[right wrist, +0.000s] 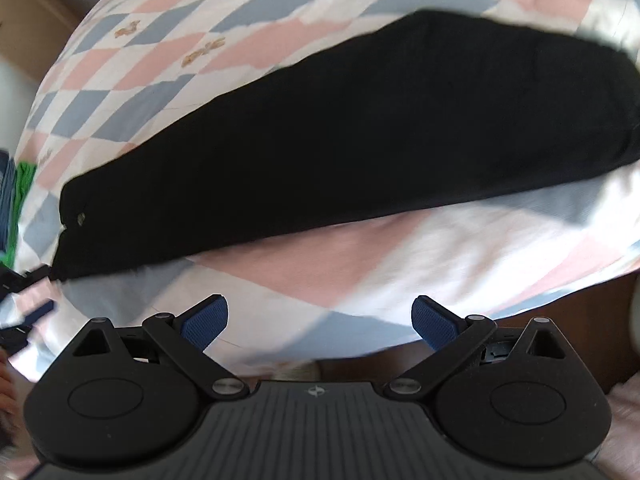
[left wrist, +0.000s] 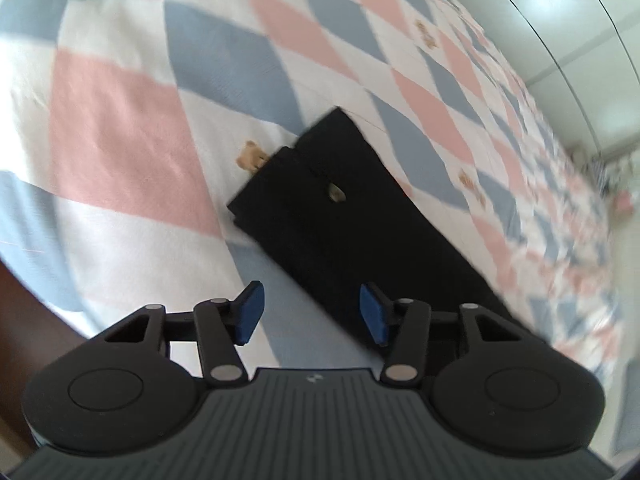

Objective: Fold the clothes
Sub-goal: 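Grasp the folded end of the trousers with the left gripper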

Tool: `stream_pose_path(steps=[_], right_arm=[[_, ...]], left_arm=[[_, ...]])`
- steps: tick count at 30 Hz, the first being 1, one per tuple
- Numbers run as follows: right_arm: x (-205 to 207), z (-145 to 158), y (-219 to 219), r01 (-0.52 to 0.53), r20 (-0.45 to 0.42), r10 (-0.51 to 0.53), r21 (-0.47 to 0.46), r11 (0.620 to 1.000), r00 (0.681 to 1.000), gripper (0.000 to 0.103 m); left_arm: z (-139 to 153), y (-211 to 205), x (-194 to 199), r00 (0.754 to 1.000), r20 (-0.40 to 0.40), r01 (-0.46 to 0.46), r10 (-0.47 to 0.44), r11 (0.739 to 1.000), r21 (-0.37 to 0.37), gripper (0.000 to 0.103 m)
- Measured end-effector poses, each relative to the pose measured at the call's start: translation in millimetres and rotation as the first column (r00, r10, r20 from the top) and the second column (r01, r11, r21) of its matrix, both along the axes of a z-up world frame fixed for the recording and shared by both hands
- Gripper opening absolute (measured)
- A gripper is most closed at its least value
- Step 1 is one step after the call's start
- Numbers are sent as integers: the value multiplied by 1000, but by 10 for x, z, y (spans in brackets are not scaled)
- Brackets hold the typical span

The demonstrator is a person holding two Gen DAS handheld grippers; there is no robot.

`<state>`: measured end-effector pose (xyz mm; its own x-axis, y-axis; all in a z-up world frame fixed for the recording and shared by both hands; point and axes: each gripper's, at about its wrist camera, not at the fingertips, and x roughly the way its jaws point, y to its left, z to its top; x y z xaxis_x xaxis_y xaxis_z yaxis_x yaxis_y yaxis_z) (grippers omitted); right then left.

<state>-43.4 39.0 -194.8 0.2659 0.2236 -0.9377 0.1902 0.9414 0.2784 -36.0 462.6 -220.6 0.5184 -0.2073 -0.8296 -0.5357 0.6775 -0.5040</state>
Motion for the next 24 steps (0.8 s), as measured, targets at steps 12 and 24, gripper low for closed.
stream_pose_path(steps=[12, 24], right_arm=[[236, -317, 393, 130, 79, -129, -12, 991, 988, 100], [304, -507, -190, 171, 266, -181, 61, 983, 947, 56]], left_arm=[[-710, 470, 165, 992, 70, -84, 104, 966, -245, 50], [-533, 296, 166, 982, 185, -6, 22, 996, -87, 9]])
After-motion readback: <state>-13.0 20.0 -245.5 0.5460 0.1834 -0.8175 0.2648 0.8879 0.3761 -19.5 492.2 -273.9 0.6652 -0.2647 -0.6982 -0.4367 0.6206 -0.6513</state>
